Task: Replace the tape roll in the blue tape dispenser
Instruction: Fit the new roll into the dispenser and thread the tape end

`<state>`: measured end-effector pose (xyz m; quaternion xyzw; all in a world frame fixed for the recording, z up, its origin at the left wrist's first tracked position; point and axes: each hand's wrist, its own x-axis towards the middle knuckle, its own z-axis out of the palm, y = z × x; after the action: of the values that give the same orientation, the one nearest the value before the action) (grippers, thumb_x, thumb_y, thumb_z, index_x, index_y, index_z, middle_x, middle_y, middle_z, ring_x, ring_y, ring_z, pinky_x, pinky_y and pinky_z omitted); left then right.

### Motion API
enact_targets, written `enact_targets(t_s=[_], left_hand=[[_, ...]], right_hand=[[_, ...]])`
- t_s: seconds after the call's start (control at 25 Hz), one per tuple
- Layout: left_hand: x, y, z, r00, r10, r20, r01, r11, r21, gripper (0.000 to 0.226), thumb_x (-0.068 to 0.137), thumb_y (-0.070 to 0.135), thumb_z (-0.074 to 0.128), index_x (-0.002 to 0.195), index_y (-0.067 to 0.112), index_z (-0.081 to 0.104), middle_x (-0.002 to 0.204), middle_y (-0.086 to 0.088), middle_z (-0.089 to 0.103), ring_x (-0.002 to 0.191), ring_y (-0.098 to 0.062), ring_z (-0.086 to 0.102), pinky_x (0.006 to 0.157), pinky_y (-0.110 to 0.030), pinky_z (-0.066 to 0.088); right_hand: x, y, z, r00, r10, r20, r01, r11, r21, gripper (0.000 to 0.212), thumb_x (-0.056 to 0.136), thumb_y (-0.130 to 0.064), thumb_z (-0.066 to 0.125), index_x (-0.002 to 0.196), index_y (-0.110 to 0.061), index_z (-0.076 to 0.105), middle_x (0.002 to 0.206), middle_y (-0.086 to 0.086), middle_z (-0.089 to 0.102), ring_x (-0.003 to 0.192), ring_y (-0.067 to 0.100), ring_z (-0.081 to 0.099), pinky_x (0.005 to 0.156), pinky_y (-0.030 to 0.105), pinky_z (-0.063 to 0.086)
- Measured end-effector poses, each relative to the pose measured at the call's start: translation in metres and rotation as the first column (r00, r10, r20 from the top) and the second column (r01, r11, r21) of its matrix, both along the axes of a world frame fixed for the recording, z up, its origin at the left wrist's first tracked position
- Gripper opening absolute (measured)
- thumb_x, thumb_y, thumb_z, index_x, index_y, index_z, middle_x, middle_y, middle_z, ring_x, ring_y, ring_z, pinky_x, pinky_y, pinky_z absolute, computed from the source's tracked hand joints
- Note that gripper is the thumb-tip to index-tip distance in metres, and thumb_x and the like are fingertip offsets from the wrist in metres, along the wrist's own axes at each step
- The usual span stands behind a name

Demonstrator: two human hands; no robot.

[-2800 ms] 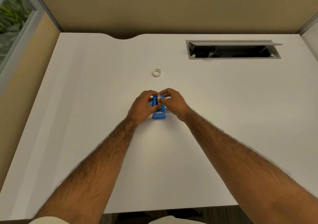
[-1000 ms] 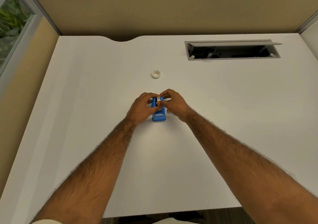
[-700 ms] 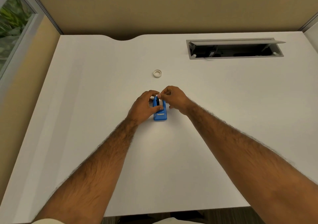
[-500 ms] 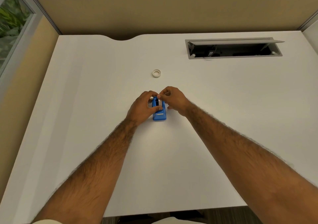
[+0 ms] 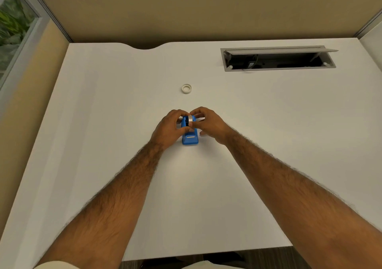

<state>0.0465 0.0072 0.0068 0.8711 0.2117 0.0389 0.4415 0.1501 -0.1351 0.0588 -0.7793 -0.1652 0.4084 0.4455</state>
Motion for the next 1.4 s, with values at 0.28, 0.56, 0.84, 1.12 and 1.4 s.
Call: enact_targets(t_s=[0.28, 0.56, 0.84, 1.12, 1.4], left_hand=[[0.001, -0.001, 0.000, 1.000, 0.021, -0.017, -0.021, 1.000, -0.006, 0.052, 0.069, 0.038, 0.088, 0.111, 0.036, 0.056, 0.115, 0.015, 0.059, 0.100, -0.009, 0.061, 0.083, -0.025, 0.051], [0.001, -0.003, 0.001, 1.000, 0.019, -0.003, -0.019, 1.000, 0.018, 0.048, 0.077, 0.035, 0.084, 0.117, 0.030, 0.057, 0.120, 0.008, 0.062, 0.101, -0.013, 0.063, 0.088, -0.029, 0.054], [0.001, -0.005, 0.006, 0.999, 0.047, -0.018, -0.047, 0.998, -0.028, 0.047, 0.074, 0.029, 0.086, 0.111, 0.031, 0.057, 0.120, 0.007, 0.063, 0.101, -0.014, 0.061, 0.088, -0.032, 0.053], [0.001, -0.009, 0.008, 0.997, 0.065, -0.049, -0.066, 0.998, -0.011, 0.050, 0.073, 0.029, 0.087, 0.110, 0.034, 0.055, 0.121, 0.008, 0.062, 0.102, -0.012, 0.060, 0.086, -0.028, 0.050], [0.001, -0.006, 0.009, 0.997, 0.070, -0.042, -0.072, 0.995, -0.070, 0.044, 0.077, 0.034, 0.083, 0.114, 0.028, 0.061, 0.115, 0.009, 0.063, 0.103, -0.015, 0.063, 0.086, -0.029, 0.052]], right_hand=[[0.007, 0.008, 0.006, 0.999, 0.007, 0.037, -0.006, 0.999, -0.043, 0.026, 0.094, -0.026, 0.065, 0.115, -0.011, 0.060, 0.122, 0.010, 0.064, 0.109, 0.027, 0.063, 0.085, 0.043, 0.057], [-0.004, -0.001, -0.002, 1.000, -0.007, -0.009, 0.007, 1.000, 0.005, 0.043, 0.085, -0.015, 0.074, 0.124, -0.019, 0.056, 0.129, 0.003, 0.057, 0.112, 0.026, 0.061, 0.086, 0.042, 0.056], [0.005, 0.008, 0.000, 1.000, 0.003, 0.004, -0.003, 1.000, -0.030, 0.032, 0.085, -0.021, 0.075, 0.113, -0.016, 0.061, 0.119, 0.005, 0.063, 0.106, 0.023, 0.061, 0.072, 0.029, 0.051], [0.016, 0.014, 0.005, 0.992, -0.058, -0.108, 0.050, 0.996, -0.075, 0.022, 0.088, -0.021, 0.072, 0.106, -0.008, 0.069, 0.111, 0.009, 0.069, 0.106, 0.024, 0.062, 0.080, 0.038, 0.051], [0.005, 0.009, 0.000, 0.986, -0.117, -0.120, 0.118, 0.993, -0.005, 0.027, 0.085, -0.009, 0.074, 0.111, -0.011, 0.066, 0.115, 0.010, 0.068, 0.108, 0.026, 0.063, 0.073, 0.031, 0.051]])
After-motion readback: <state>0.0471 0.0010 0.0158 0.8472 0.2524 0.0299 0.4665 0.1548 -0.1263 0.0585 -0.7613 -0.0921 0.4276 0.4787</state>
